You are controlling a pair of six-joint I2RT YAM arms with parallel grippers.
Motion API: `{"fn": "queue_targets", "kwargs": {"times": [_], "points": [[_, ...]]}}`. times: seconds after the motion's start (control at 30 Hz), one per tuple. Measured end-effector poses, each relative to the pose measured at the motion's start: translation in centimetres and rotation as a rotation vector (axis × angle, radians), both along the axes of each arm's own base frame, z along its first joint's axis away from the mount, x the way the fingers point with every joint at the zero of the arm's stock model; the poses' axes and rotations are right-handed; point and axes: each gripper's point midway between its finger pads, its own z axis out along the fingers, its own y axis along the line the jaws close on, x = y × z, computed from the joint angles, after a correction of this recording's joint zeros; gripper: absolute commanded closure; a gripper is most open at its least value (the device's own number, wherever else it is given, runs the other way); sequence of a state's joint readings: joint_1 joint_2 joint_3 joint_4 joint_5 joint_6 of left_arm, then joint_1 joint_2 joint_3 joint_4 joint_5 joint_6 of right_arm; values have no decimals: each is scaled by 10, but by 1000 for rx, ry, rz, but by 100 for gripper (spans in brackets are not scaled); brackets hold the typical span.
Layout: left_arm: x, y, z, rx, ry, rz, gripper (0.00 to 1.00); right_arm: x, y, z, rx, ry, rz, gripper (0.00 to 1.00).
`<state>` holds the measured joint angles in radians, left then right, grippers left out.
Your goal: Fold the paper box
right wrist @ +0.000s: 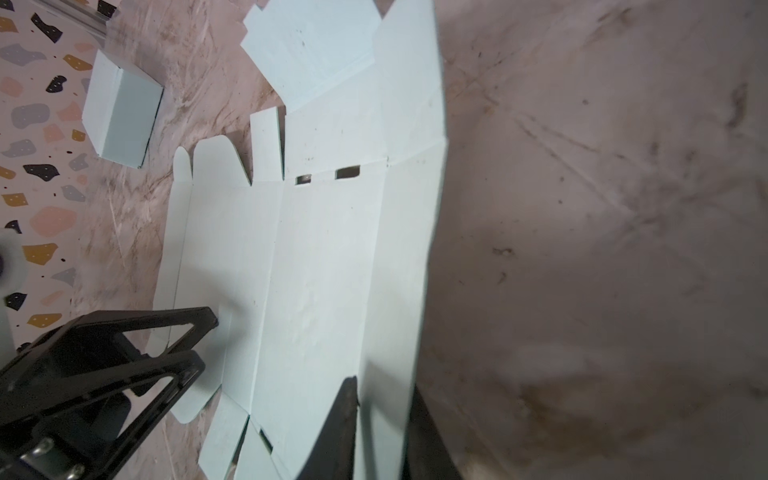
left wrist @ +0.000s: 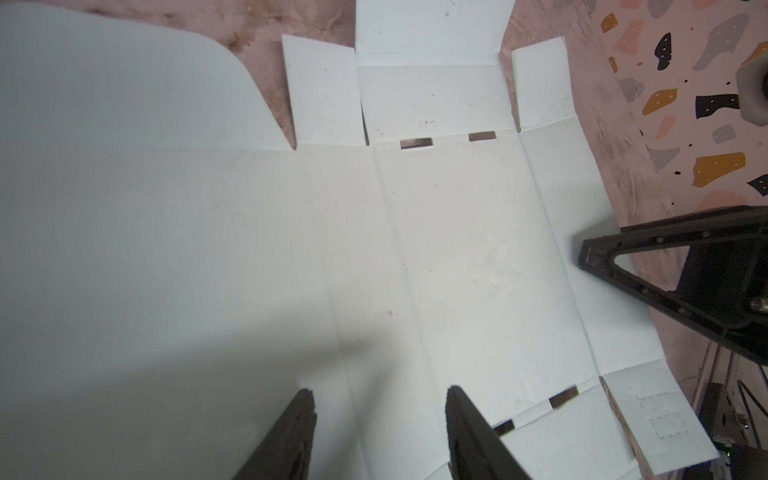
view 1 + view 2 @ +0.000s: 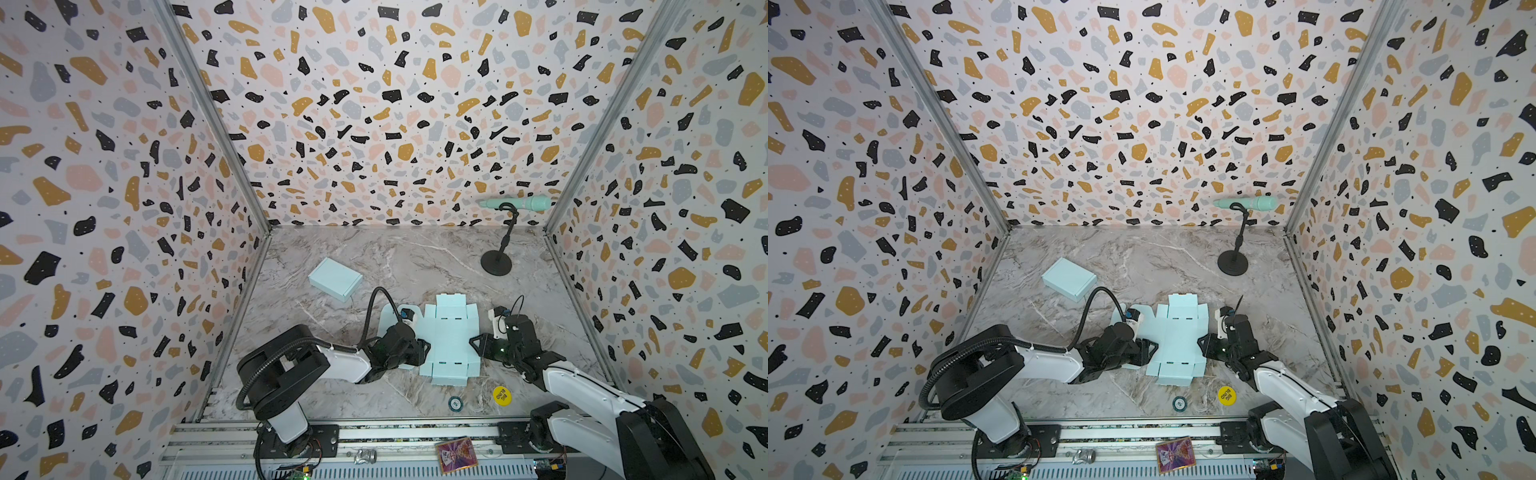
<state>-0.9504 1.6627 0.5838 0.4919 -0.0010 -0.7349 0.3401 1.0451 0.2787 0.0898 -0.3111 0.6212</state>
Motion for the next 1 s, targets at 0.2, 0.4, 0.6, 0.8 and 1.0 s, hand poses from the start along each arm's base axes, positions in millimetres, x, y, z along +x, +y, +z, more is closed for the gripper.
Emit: {"fn": "queue_targets", "kwargs": {"times": [0.2, 0.4, 0.6, 0.8, 1.0], "points": [[0, -1, 0, -7, 3, 1, 47, -2, -1, 0, -17, -4, 4, 92], [-7, -2, 3, -19, 13, -14, 47, 1, 4, 0, -79, -9, 29, 99], [-10, 10, 42, -92, -14, -12, 76, 24, 36, 35, -272, -124, 172, 100], [38, 31, 90, -194, -98, 95, 100, 55, 65, 54, -499, -238, 295, 100], [98, 53, 101, -210, -138, 203, 100, 65, 81, 52, -681, -322, 417, 100]]}}
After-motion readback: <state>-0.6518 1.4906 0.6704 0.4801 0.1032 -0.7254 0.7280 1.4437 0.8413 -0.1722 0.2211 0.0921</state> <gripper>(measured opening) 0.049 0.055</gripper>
